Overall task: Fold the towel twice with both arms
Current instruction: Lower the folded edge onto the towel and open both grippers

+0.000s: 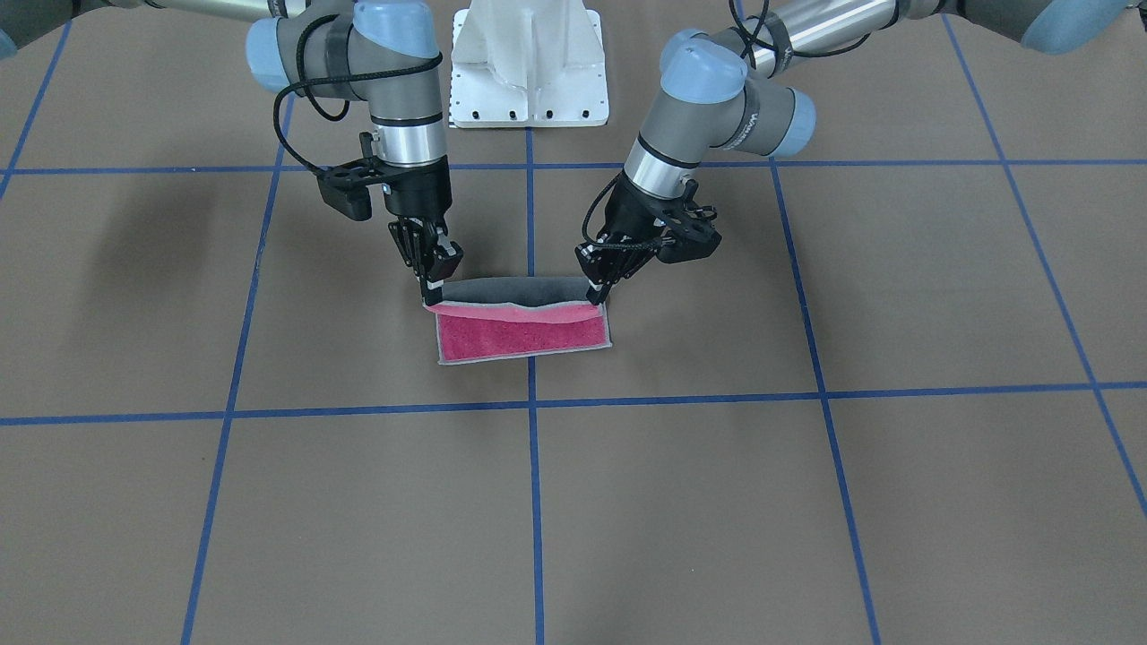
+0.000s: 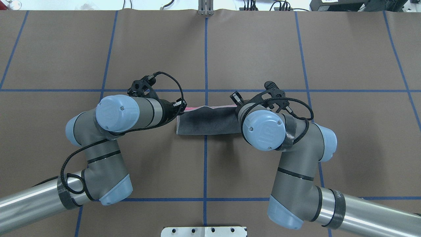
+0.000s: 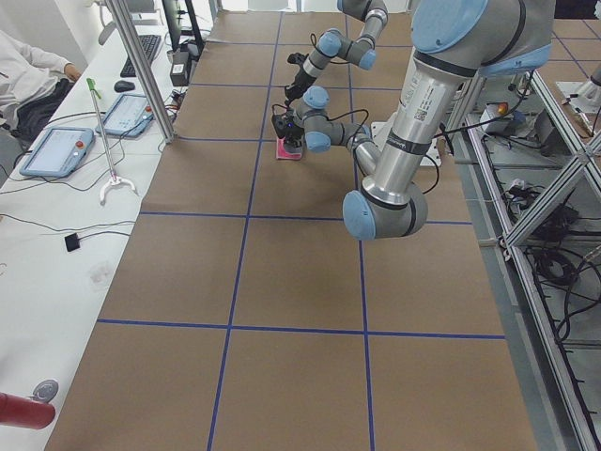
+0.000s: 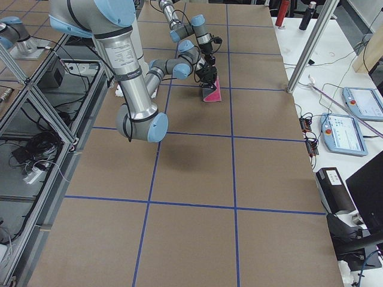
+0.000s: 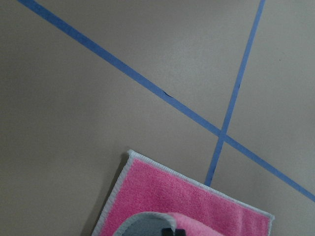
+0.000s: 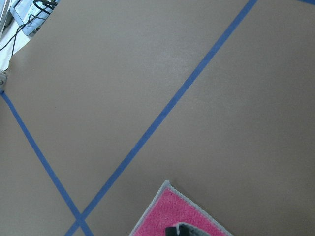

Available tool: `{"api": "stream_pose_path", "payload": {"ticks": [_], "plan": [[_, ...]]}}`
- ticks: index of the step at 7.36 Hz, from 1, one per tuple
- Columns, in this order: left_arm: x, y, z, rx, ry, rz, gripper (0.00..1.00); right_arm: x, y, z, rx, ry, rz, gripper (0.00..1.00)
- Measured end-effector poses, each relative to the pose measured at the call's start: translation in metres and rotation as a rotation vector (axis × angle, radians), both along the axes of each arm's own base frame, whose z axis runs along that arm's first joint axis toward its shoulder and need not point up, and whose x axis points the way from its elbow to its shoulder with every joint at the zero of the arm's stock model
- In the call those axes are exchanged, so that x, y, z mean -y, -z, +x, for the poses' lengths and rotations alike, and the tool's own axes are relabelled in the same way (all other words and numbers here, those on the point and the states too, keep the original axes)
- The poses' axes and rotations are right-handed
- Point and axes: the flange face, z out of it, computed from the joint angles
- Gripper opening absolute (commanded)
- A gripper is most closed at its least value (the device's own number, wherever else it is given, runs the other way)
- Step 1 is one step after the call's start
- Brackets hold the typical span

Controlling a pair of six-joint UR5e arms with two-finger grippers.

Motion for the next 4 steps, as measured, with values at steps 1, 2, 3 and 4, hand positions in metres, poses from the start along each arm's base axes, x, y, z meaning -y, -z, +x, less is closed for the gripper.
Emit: {"api": "stream_pose_path", "payload": {"ticks": [1, 2, 3, 4], "plan": [[0.002, 0.000, 0.003, 0.002, 0.001, -0.001, 0.00, 0.008, -0.002, -0.005, 0.003, -0.007, 0.002, 0.00], [0.003, 0.000, 0.004, 0.004, 0.001, -0.002, 0.00, 0.017, -0.004, -0.011, 0.003, -0.015, 0.003, 0.00], [0.003, -0.002, 0.005, 0.007, 0.002, -0.003, 0.00, 0.025, -0.005, -0.018, -0.001, -0.021, 0.001, 0.00], [0.004, -0.004, 0.006, 0.011, 0.002, -0.005, 0.00, 0.030, -0.004, -0.023, -0.005, -0.023, -0.001, 0.00]]}}
